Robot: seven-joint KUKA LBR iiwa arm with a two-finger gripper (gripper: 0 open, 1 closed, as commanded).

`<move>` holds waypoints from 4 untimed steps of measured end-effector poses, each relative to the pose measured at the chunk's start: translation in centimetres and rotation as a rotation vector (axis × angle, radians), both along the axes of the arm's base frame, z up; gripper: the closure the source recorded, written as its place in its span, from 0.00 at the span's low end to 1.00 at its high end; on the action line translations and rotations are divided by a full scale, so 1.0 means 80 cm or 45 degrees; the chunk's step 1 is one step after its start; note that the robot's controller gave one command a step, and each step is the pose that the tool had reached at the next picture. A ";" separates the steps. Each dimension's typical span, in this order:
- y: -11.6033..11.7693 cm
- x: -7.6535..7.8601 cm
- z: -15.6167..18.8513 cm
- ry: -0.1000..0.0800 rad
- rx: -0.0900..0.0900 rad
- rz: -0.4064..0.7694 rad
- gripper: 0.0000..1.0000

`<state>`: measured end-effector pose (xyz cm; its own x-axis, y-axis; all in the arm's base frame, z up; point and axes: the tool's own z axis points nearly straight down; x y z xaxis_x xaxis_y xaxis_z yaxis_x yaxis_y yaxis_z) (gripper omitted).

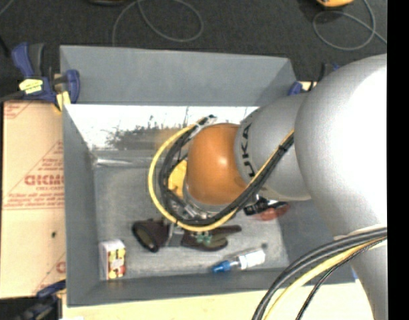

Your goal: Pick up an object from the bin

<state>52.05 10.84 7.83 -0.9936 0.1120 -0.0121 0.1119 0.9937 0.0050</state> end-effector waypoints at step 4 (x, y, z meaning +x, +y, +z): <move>0.007 -0.012 0.160 -0.005 -0.002 0.147 1.00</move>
Offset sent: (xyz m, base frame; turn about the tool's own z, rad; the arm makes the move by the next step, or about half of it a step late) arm -0.0060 -0.0014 0.0581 -0.0995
